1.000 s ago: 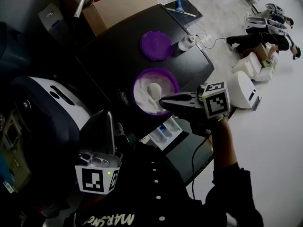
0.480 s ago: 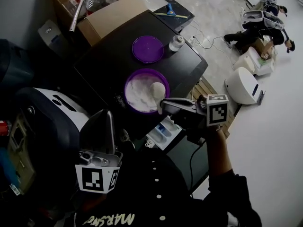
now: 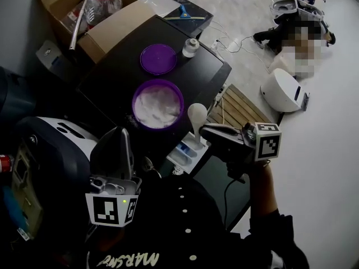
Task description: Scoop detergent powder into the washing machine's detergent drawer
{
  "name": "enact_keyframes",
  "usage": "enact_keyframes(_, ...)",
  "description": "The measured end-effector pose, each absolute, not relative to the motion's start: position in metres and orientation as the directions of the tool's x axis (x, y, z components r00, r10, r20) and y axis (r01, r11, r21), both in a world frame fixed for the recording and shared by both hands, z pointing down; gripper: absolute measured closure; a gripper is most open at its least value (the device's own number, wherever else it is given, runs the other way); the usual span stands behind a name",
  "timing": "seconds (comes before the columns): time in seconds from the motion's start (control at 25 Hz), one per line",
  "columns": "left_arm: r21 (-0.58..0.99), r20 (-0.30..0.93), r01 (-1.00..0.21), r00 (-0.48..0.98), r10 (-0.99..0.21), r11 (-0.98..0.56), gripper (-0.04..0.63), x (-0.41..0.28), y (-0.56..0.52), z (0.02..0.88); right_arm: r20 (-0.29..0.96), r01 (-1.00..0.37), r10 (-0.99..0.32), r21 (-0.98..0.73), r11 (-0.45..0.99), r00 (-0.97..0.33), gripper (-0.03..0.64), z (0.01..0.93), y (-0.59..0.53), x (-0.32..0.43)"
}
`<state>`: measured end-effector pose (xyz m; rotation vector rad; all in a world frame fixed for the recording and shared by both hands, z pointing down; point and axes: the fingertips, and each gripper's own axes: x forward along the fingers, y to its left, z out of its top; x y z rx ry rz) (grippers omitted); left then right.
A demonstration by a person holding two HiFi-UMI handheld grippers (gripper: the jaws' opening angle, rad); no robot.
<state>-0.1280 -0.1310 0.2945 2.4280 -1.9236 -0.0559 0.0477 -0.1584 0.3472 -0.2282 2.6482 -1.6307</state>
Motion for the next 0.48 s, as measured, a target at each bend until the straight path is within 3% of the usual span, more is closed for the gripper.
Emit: enact_keyframes(0.48,0.048,0.021,-0.948,0.315,-0.949,-0.314,0.580,-0.090,-0.129,0.300,0.130,-0.225,-0.269,-0.906,0.360,-0.954,0.583,0.392,-0.112,0.108)
